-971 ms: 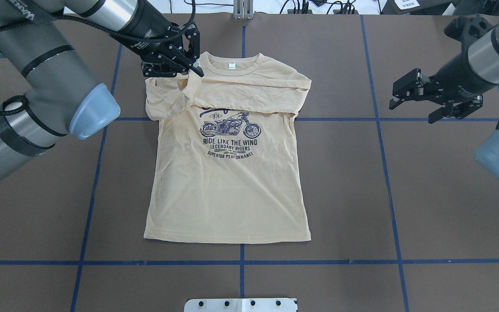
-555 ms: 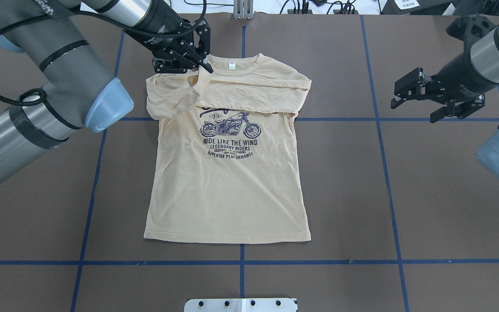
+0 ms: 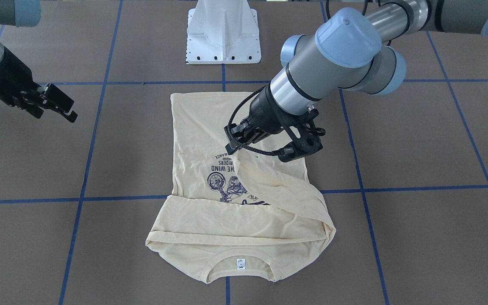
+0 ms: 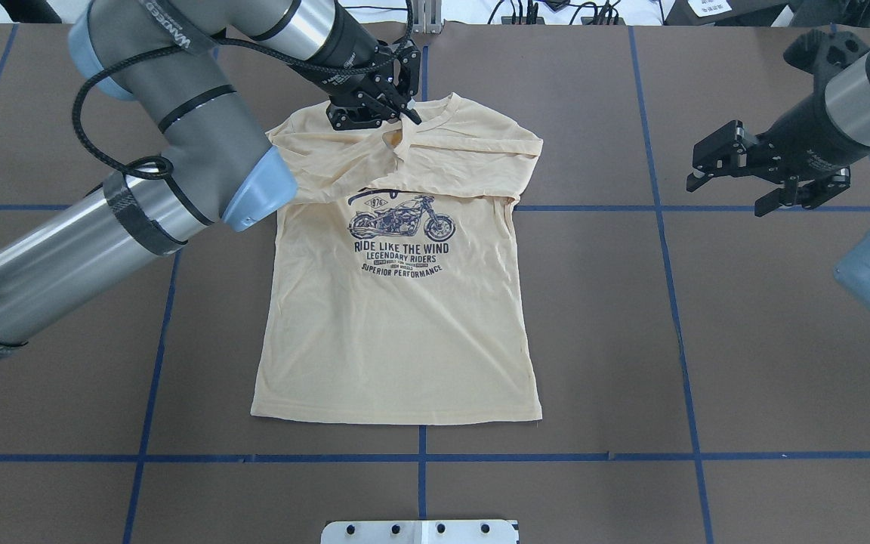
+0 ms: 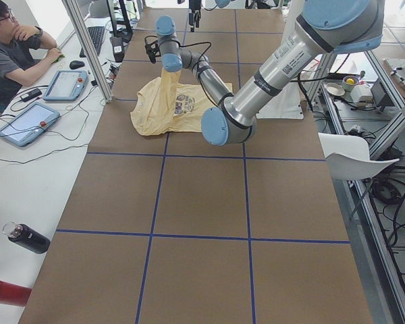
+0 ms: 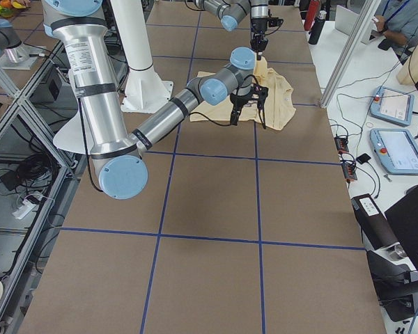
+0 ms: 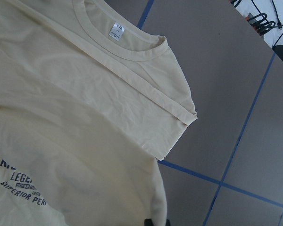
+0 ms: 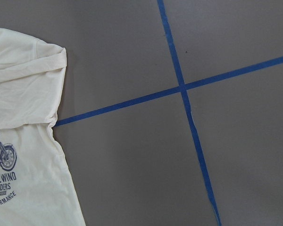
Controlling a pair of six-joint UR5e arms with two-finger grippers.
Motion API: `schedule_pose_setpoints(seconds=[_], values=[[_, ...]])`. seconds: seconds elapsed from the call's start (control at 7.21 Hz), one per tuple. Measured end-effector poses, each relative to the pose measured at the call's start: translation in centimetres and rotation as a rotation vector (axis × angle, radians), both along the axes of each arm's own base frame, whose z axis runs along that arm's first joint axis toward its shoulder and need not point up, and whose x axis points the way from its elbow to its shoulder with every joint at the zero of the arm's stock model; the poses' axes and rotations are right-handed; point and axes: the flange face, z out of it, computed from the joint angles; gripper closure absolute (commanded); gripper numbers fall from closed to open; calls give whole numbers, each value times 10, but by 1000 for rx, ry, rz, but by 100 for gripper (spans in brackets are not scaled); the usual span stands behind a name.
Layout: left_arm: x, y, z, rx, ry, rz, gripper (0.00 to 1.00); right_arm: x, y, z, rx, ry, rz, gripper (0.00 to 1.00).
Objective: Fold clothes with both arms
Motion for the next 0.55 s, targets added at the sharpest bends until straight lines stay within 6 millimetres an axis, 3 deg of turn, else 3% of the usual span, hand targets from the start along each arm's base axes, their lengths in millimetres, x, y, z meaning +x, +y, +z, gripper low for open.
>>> schedule_pose_setpoints(seconds=[0.55], values=[[65, 29, 8, 10, 4, -22, 100, 2, -2, 3, -4, 3, 6, 0]])
